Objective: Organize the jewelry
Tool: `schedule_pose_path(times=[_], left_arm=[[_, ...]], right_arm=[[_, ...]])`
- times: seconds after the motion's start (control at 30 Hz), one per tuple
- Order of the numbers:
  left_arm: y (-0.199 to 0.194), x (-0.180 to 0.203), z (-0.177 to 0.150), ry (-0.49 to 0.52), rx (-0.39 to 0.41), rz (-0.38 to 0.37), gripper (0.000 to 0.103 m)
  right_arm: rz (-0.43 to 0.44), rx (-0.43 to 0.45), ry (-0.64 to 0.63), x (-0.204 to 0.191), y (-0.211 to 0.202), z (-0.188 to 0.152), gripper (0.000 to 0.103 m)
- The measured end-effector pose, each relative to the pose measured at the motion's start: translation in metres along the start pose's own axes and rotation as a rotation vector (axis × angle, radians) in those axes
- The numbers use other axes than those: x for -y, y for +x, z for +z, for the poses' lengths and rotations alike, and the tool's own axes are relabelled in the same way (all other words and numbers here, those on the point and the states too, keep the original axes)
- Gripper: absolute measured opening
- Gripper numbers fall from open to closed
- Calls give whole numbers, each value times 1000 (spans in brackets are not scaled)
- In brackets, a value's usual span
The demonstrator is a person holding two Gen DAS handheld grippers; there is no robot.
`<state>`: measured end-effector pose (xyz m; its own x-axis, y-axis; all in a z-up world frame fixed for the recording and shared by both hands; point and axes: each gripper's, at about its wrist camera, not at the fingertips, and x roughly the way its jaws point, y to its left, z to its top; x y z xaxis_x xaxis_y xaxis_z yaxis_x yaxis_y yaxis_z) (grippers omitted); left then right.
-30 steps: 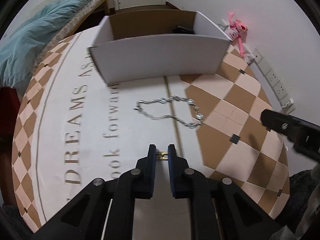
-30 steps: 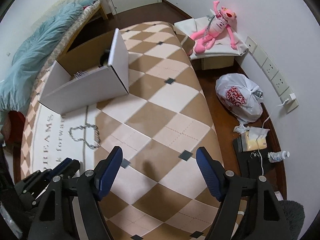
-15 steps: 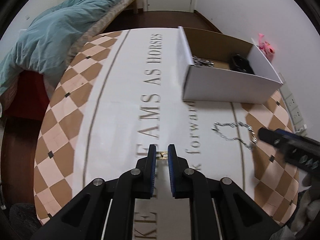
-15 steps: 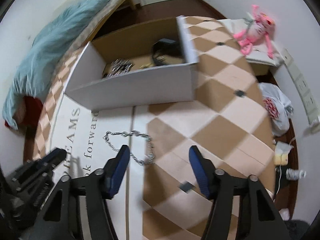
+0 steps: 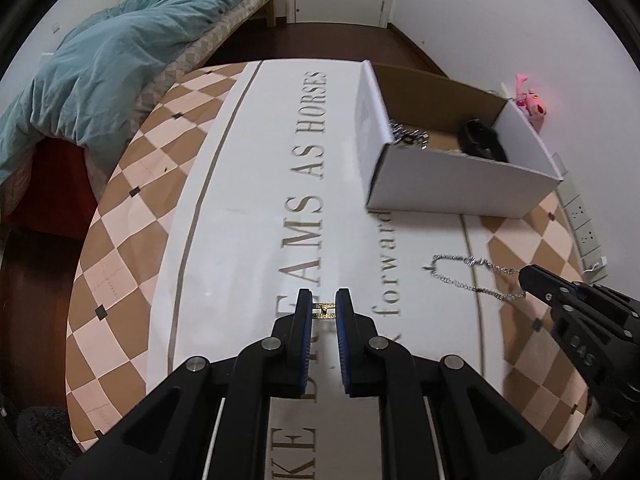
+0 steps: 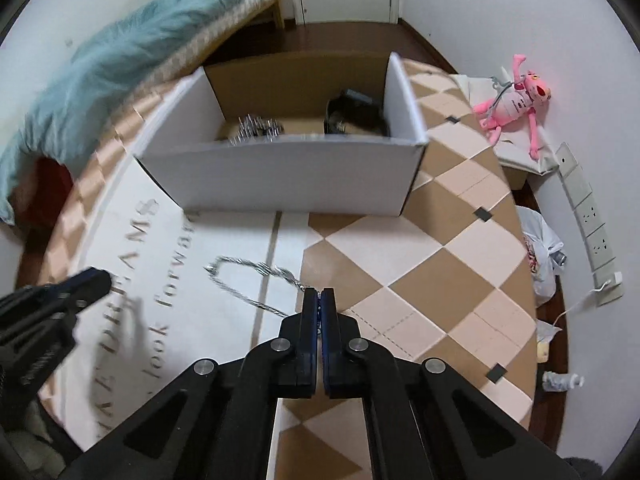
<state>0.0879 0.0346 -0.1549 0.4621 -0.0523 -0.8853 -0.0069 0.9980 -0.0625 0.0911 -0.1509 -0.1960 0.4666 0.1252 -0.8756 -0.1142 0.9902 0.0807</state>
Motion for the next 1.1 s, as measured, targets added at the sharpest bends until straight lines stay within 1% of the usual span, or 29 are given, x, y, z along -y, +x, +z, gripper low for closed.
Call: schedule_pose_path(times=[0.2,0.33,0.47,0.57,0.63,0.7,0.77,0.9,1.1], left_arm=[[-17,13,11,10,25,-47,9],[-33,22,28,14,48,-88,9],[-50,29,54,20,81,-128,9],[-62,36,79,30,102,-162,9],[-66,39,95,34,109,-184,9],[-63,41,114,34,98,-208,9],[-57,42,126,33,82,-218,9],[-32,42,149,34,12,-238,9],[-2,41,163,9,-70,-252,9]], right_arm=[[66,46,21,8,-39,14,0],[101,97,26,12,-70,32,0],[119,158,8,13,-104,57,0],[141,204,-3,14,-127,83,0],[143,218,-13,14,-133,100,0],[150,222,-20,15,-134,120,0],[161,210,-18,17,-128,139,0],[177,148,-12,18,-99,171,0],[199,48,4,20,-55,199,0]])
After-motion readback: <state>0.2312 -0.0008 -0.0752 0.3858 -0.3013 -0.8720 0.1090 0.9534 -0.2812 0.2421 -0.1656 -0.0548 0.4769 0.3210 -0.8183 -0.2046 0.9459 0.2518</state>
